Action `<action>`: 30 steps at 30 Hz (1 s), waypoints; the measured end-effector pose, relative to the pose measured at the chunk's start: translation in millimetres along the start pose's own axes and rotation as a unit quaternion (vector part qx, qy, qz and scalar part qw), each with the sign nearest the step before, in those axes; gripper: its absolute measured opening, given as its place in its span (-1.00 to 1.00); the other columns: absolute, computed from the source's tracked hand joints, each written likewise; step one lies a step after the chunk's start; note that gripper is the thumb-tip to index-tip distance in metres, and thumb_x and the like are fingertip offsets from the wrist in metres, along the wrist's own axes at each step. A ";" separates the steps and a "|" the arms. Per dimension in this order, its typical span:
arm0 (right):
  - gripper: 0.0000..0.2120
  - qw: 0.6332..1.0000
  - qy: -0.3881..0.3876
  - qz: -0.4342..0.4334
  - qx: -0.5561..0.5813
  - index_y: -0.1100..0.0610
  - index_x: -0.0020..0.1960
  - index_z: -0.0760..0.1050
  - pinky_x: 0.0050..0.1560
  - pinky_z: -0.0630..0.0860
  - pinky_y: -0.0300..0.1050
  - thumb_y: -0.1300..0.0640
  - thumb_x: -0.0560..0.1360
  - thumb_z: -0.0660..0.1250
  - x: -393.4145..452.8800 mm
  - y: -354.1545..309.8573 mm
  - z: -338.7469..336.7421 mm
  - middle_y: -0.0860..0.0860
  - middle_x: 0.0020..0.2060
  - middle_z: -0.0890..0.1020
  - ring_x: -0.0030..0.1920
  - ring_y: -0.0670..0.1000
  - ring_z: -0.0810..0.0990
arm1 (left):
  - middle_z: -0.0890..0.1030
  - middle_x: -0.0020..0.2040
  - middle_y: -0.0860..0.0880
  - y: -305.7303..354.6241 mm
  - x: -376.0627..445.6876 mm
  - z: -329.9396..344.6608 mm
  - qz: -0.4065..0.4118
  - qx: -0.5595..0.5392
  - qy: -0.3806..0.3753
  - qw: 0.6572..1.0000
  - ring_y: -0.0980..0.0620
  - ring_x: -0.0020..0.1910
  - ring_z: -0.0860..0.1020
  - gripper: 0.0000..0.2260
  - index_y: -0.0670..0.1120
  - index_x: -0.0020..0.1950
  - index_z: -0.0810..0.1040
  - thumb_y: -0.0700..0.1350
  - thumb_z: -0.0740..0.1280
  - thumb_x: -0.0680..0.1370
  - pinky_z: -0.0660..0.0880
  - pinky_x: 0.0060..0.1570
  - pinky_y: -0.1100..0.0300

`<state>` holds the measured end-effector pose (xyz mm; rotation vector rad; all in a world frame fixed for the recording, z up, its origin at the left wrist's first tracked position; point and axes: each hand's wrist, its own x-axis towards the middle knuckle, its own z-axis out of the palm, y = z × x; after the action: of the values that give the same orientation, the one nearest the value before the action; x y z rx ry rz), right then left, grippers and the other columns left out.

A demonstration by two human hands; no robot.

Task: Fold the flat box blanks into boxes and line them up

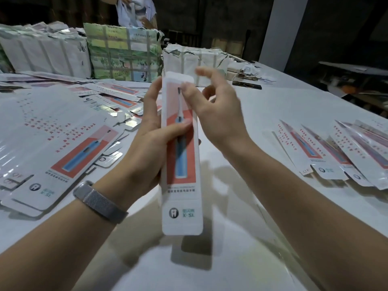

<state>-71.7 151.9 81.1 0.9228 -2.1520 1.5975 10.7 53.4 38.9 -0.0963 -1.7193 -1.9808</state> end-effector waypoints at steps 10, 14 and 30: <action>-0.75 0.986 -0.013 0.054 0.158 -0.02 0.18 0.58 -0.06 0.63 0.23 -0.04 0.60 0.22 -19.7 2.3 11.4 0.09 0.02 0.65 -0.05 0.11 0.66 | 0.68 0.05 0.02 2.9 -4.4 6.4 -0.006 -0.010 -0.001 1.000 -0.03 -0.10 0.71 -0.40 0.30 0.48 0.21 -0.06 0.34 0.51 0.65 -0.20 0.05; -0.79 0.983 -0.032 0.059 0.169 0.00 0.17 0.57 -0.15 0.64 0.29 0.00 0.64 0.21 -25.7 1.2 3.1 0.08 -0.01 0.67 -0.08 0.09 0.68 | 0.68 0.08 0.03 2.4 -5.0 8.6 0.002 0.031 -0.011 0.999 -0.09 -0.05 0.71 -0.46 0.30 0.51 0.19 -0.03 0.35 0.63 0.67 -0.12 -0.10; -0.85 0.975 -0.053 0.048 0.210 0.09 -0.08 0.44 -0.10 0.53 -0.05 0.06 0.60 0.19 -32.1 15.6 -8.0 0.07 -0.19 0.56 -0.17 0.00 0.55 | 0.66 -0.03 0.02 -3.2 -10.8 13.9 0.005 -0.003 -0.071 0.997 -0.02 -0.17 0.66 -0.61 0.14 0.35 0.25 -0.12 0.29 0.59 0.66 -0.16 -0.06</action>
<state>-59.0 172.1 53.4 1.0572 -1.9863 2.1490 14.9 70.3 34.6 -0.2535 -1.7966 -2.0144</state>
